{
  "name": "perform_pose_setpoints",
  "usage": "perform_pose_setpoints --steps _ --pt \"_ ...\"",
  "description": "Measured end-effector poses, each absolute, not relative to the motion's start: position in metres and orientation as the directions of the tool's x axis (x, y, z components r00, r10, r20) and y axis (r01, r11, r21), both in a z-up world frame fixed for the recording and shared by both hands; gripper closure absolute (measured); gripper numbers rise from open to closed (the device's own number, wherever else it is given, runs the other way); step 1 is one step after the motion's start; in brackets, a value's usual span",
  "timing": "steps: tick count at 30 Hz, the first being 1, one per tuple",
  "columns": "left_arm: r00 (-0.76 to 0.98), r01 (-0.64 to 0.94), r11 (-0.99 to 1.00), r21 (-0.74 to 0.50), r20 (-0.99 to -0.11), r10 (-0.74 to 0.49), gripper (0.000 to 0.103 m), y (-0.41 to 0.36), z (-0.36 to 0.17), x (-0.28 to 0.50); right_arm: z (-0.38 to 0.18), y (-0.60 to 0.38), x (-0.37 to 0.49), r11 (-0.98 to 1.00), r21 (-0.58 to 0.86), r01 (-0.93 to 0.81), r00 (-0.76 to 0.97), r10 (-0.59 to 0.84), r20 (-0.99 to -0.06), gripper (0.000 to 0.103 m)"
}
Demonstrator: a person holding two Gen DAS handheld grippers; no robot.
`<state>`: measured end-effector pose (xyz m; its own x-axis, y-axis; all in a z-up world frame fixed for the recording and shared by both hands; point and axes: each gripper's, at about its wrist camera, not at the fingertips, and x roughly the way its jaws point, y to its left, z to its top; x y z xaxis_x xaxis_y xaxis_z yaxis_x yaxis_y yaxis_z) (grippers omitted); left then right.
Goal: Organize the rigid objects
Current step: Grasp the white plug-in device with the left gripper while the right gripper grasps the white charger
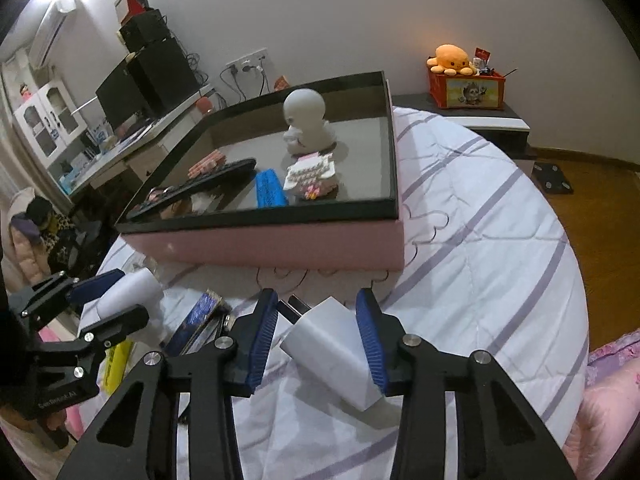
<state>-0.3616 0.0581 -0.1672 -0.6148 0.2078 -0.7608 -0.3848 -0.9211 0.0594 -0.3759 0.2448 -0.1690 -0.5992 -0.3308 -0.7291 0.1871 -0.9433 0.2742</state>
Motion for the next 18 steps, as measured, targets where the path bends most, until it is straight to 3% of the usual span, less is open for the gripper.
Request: perform_pose_setpoints --steps 5,7,18 --pt "-0.614 -0.384 -0.922 0.045 -0.758 0.218 0.050 0.050 -0.168 -0.351 -0.169 0.237 -0.358 -0.956 0.223 0.193 -0.607 -0.294 -0.738 0.051" --pt "-0.612 -0.380 -0.924 0.035 -0.759 0.223 0.050 0.045 -0.170 -0.347 -0.170 0.236 -0.353 -0.962 0.205 0.182 -0.613 -0.273 -0.741 0.039" --pt "-0.580 -0.403 -0.915 0.003 -0.774 0.253 0.048 0.043 -0.182 -0.333 -0.184 0.243 -0.335 -0.964 0.214 0.159 -0.615 -0.266 -0.742 0.031"
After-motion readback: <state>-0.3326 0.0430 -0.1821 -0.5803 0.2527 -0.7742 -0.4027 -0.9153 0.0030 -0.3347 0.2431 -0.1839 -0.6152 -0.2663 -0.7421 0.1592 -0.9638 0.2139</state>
